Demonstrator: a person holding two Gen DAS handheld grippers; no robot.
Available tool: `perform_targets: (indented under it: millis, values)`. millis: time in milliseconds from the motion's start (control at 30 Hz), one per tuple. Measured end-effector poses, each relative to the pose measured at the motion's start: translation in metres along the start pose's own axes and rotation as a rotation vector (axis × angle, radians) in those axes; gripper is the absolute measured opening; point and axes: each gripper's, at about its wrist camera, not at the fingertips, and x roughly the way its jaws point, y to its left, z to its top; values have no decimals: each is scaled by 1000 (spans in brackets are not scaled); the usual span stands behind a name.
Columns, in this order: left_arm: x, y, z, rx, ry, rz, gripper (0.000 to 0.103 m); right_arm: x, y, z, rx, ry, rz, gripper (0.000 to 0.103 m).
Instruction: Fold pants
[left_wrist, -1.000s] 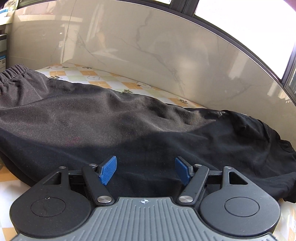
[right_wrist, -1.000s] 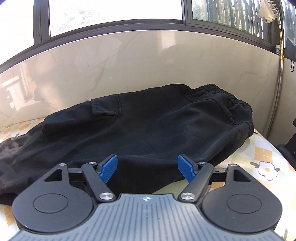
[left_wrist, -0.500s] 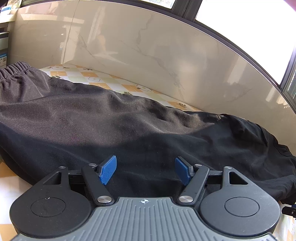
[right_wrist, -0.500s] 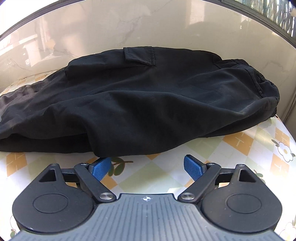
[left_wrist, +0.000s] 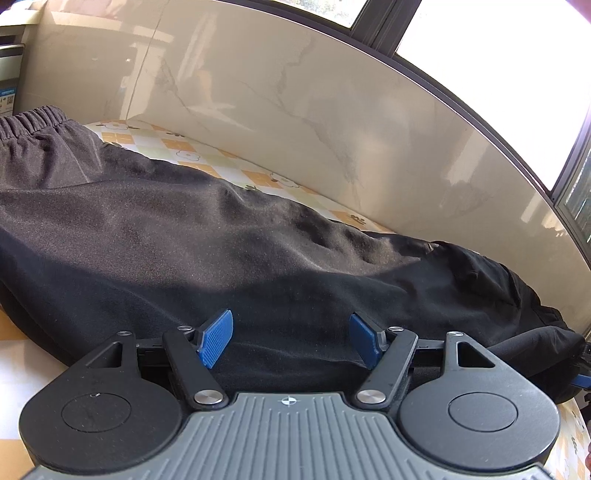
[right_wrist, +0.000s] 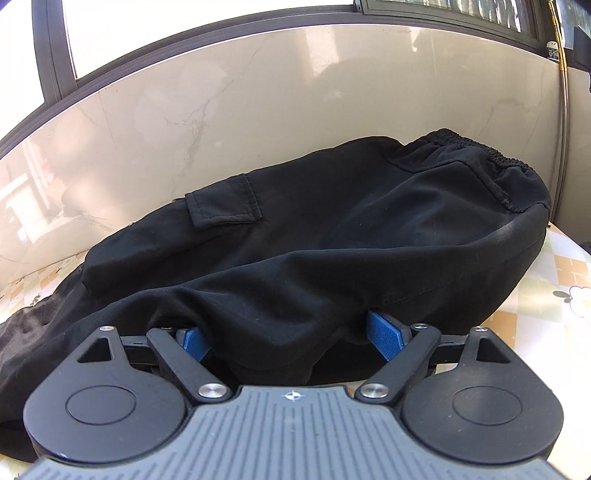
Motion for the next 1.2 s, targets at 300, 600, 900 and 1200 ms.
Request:
perform_targets:
  millis: [300, 600, 900, 1200]
  values:
    - [-1, 2, -1, -8, -4, -7, 72, -10, -5, -16, 22, 5, -47, 86]
    - [-5, 11, 0, -26, -7, -30, 72, -51, -22, -6, 86, -121, -64, 86]
    - [-6, 17, 1, -32, -5, -44, 71, -66, -29, -24, 82, -98, 19, 30]
    - [-6, 18, 1, -27, -3, -43, 72, -101, -39, -43, 136, -38, 171, 8]
